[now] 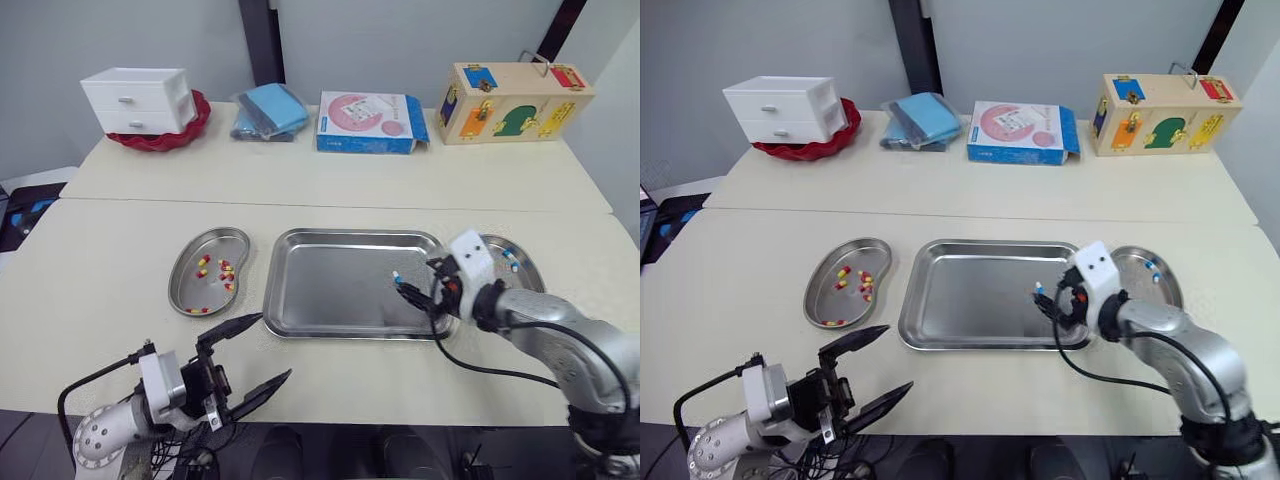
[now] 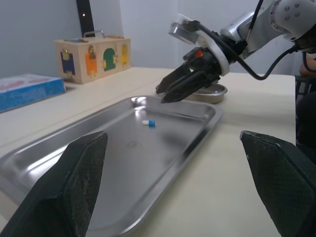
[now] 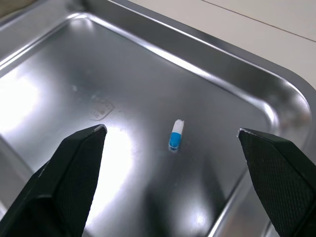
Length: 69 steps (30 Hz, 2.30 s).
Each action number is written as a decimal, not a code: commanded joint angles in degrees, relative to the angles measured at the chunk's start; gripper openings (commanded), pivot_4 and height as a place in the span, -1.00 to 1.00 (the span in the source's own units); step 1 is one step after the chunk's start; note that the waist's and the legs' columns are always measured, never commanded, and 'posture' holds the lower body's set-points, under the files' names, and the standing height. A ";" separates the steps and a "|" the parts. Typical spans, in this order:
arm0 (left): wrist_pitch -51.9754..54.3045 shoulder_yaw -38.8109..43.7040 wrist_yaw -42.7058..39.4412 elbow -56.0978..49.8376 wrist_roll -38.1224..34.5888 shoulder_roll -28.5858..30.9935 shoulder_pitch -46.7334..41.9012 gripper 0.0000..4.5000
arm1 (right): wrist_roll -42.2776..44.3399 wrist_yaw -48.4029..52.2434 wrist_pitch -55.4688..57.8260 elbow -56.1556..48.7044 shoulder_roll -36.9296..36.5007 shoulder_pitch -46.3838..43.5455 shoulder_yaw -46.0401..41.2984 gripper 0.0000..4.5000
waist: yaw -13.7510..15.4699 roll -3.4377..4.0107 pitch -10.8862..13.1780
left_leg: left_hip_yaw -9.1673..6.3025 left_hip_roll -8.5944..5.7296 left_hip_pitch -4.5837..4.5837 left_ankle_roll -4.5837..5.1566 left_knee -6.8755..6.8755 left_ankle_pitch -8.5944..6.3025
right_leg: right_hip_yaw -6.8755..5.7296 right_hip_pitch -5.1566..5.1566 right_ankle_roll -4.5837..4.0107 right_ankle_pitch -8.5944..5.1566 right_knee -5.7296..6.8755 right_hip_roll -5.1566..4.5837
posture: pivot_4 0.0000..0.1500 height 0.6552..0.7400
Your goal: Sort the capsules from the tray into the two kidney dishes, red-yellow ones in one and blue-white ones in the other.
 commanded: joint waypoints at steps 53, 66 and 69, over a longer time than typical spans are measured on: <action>-6.71 -8.06 -5.56 3.88 -4.24 7.75 -5.17 1.00 | -6.94 11.77 -11.00 4.36 -9.58 14.88 -27.78 -0.99 | -0.76 0.13 -0.05 | 0.06 -0.02 -0.06 0.01 -0.01 0.01 | 0.05 -0.10 0.00 0.00 0.06 0.01 | 1.00 1.00; -5.32 -8.07 -3.00 2.40 -3.89 8.49 -5.73 1.00 | -6.50 10.56 -11.45 4.33 -8.66 15.58 -27.72 0.21 | -0.70 0.13 -0.05 | 0.05 -0.03 -0.08 0.01 0.00 0.01 | 0.04 -0.06 0.00 0.00 0.04 0.00 | 1.00 1.00; -5.04 -7.83 -1.99 2.92 -3.80 8.41 -6.28 1.00 | -6.03 10.99 -11.85 3.69 -8.74 15.92 -28.17 0.61 | -0.69 0.13 -0.05 | 0.04 -0.03 -0.07 0.01 0.00 0.01 | 0.04 -0.06 0.00 0.00 0.04 0.00 | 1.00 1.00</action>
